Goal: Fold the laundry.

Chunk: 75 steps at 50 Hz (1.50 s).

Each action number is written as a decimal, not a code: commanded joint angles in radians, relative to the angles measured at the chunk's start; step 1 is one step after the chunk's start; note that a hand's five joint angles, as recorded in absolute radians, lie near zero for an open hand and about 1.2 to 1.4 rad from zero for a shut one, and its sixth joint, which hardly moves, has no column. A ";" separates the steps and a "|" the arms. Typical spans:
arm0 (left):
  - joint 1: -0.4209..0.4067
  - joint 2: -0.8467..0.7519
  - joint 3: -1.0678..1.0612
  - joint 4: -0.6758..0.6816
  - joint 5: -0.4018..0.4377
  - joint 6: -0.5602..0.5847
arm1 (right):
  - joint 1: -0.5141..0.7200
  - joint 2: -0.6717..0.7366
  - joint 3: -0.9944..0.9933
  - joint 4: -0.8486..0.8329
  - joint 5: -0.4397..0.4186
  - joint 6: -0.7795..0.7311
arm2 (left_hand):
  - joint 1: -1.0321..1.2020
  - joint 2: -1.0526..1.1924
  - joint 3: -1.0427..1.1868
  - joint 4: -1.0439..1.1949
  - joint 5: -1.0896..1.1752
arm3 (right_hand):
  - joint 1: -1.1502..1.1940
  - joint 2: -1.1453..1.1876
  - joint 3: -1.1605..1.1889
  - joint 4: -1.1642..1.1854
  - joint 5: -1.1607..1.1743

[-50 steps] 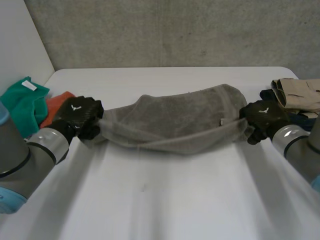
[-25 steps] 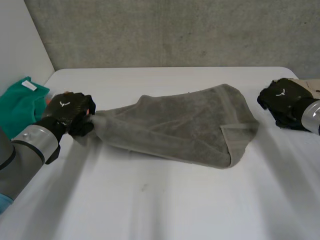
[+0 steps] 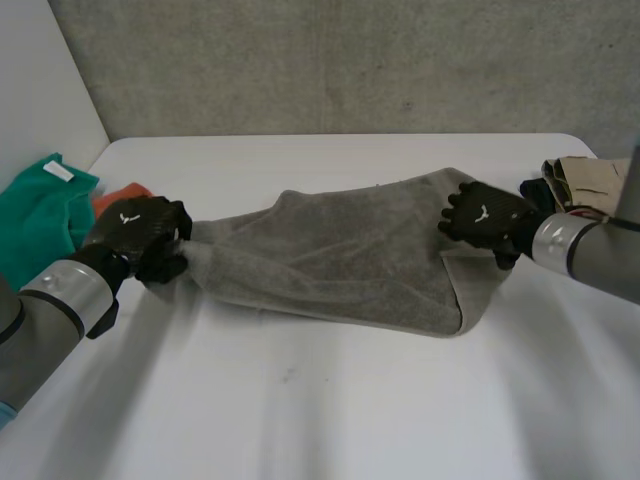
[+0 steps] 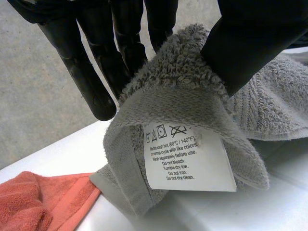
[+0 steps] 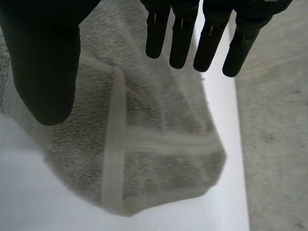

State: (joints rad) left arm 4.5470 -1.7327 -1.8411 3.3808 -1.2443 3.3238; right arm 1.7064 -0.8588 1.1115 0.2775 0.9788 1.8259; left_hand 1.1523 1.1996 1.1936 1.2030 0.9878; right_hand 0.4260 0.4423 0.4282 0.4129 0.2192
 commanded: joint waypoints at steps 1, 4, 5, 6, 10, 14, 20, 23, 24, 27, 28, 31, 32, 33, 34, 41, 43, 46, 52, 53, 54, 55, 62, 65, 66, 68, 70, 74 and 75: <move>0.001 0.015 -0.001 -0.005 0.000 -0.001 | 0.030 0.095 -0.067 0.012 0.066 -0.004 | 0.244 0.197 0.203 0.193 0.234 | 0.030 0.014 0.028 0.043 0.063; 0.004 0.019 -0.003 -0.008 0.002 -0.001 | 0.041 0.127 -0.079 0.009 0.069 0.012 | 0.244 0.197 0.203 0.193 0.234 | 0.033 0.017 0.031 0.046 0.066; 0.004 0.021 -0.003 -0.008 0.002 -0.001 | 0.045 0.141 -0.079 0.006 0.069 0.013 | 0.244 0.197 0.203 0.193 0.234 | 0.048 0.032 0.046 0.061 0.080; 0.006 0.022 -0.003 -0.008 0.002 -0.001 | 0.048 0.144 -0.081 0.002 0.070 0.016 | 0.244 0.197 0.203 0.193 0.234 | 0.063 0.046 0.060 0.076 0.095; 0.006 0.021 -0.003 -0.008 0.002 -0.001 | 0.055 0.155 -0.075 -0.044 0.072 0.032 | 0.244 0.197 0.203 0.193 0.234 | 0.420 0.403 0.417 0.433 0.452; 0.010 0.022 -0.001 -0.009 0.002 -0.001 | 0.052 0.118 -0.053 -0.122 0.093 0.081 | 0.244 0.197 0.203 0.193 0.234 | 0.970 0.954 0.968 0.983 1.003; 0.027 0.039 -0.003 -0.024 0.002 -0.001 | -0.016 -0.066 0.080 -0.245 0.106 0.237 | 0.244 0.197 0.203 0.193 0.234 | 0.970 0.954 0.968 0.983 1.003; 0.037 0.051 -0.001 -0.037 0.006 -0.001 | -0.054 -0.147 0.152 -0.302 0.089 0.302 | 0.244 0.197 0.203 0.193 0.234 | 0.970 0.954 0.968 0.983 1.003; 0.038 0.054 -0.001 -0.040 0.008 -0.001 | -0.057 -0.158 0.169 -0.313 0.090 0.312 | 0.244 0.197 0.203 0.193 0.234 | 0.970 0.954 0.968 0.983 1.003; 0.044 0.065 -0.003 -0.057 0.014 0.000 | -0.085 -0.190 0.218 -0.302 0.103 0.326 | 0.244 0.197 0.203 0.193 0.234 | 0.970 0.954 0.968 0.983 1.003; 0.044 0.074 -0.006 -0.076 0.016 0.005 | -0.106 -0.206 0.241 -0.264 0.127 0.310 | 0.244 0.197 0.203 0.193 0.234 | 0.970 0.954 0.968 0.983 1.003; 0.050 0.094 -0.010 -0.126 0.013 0.010 | -0.139 -0.241 0.269 -0.177 0.172 0.268 | 0.244 0.197 0.203 0.193 0.234 | 0.970 0.954 0.968 0.983 1.003; 0.059 0.113 -0.012 -0.170 0.013 0.017 | -0.158 -0.279 0.289 -0.096 0.201 0.230 | 0.244 0.197 0.203 0.193 0.234 | 0.970 0.954 0.968 0.983 1.003; 0.066 0.123 -0.012 -0.201 0.013 0.026 | -0.168 -0.301 0.298 -0.048 0.213 0.208 | 0.244 0.197 0.203 0.193 0.234 | 0.970 0.954 0.968 0.983 1.003; 0.070 0.137 -0.012 -0.236 0.013 0.037 | -0.178 -0.322 0.310 0.004 0.221 0.188 | 0.244 0.197 0.203 0.193 0.234 | 0.970 0.954 0.968 0.983 1.003; 0.110 0.251 0.002 -0.678 0.003 0.238 | -0.281 -0.496 0.448 0.445 0.232 0.021 | 0.244 0.197 0.203 0.193 0.234 | 0.970 0.954 0.968 0.983 1.003; 0.113 0.251 0.000 -0.786 0.008 0.290 | -0.287 -0.529 0.487 0.442 0.215 0.015 | 0.244 0.197 0.203 0.193 0.234 | 0.970 0.954 0.968 0.983 1.003; 0.096 0.219 0.003 -0.789 0.011 0.332 | -0.271 -0.533 0.525 0.358 0.184 0.030 | 0.238 0.191 0.197 0.188 0.228 | 0.970 0.954 0.968 0.983 1.003; 0.046 0.105 0.057 -0.675 -0.041 0.332 | -0.228 -0.484 0.496 0.192 0.216 0.133 | 0.230 0.182 0.188 0.179 0.220 | 0.970 0.954 0.968 0.983 1.003; 0.041 0.085 0.071 -0.658 -0.055 0.330 | -0.217 -0.473 0.486 0.172 0.225 0.153 | 0.230 0.182 0.188 0.179 0.220 | 0.970 0.954 0.968 0.983 1.003; 0.031 0.046 0.104 -0.629 -0.088 0.327 | -0.191 -0.445 0.458 0.133 0.248 0.192 | 0.227 0.179 0.185 0.176 0.217 | 0.970 0.954 0.968 0.983 1.003; 0.024 0.024 0.123 -0.614 -0.104 0.326 | -0.180 -0.431 0.444 0.114 0.258 0.211 | 0.227 0.179 0.185 0.176 0.217 | 0.970 0.954 0.968 0.983 1.003; -0.032 -0.152 0.391 -0.448 -0.156 0.303 | -0.067 -0.316 0.228 -0.129 0.348 0.395 | 0.221 0.174 0.180 0.170 0.211 | 0.970 0.954 0.968 0.983 1.003; -0.043 -0.186 0.526 -0.376 -0.149 0.281 | -0.039 -0.293 0.115 -0.251 0.392 0.487 | 0.233 0.185 0.191 0.182 0.222 | 0.970 0.954 0.968 0.983 1.003; -0.046 -0.195 0.612 -0.324 -0.141 0.257 | -0.028 -0.289 0.038 -0.338 0.431 0.560 | 0.238 0.191 0.197 0.188 0.228 | 0.970 0.954 0.968 0.983 1.003; -0.045 -0.196 0.690 -0.269 -0.142 0.221 | -0.022 -0.292 -0.019 -0.427 0.469 0.634 | 0.238 0.191 0.197 0.188 0.228 | 0.970 0.954 0.968 0.983 1.003; -0.040 -0.191 0.775 -0.185 -0.149 0.147 | -0.019 -0.307 -0.060 -0.565 0.510 0.732 | 0.238 0.191 0.197 0.188 0.228 | 0.970 0.954 0.968 0.983 1.003; -0.029 -0.182 0.839 -0.100 -0.190 0.004 | -0.016 -0.344 -0.038 -0.758 0.506 0.817 | 0.238 0.191 0.197 0.188 0.228 | 0.970 0.954 0.968 0.983 1.003; -0.028 -0.179 0.841 -0.097 -0.195 -0.019 | -0.016 -0.350 -0.024 -0.773 0.500 0.819 | 0.238 0.191 0.197 0.188 0.228 | 0.970 0.954 0.968 0.983 1.003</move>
State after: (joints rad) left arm 4.5043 -1.9308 -1.1051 3.1670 -1.4008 3.4850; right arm 1.6880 -1.1591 1.0901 -0.2289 1.4592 2.5068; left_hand 1.1523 1.1995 1.1936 1.2032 0.9878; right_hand 1.1145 1.1731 1.1886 1.1965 0.9971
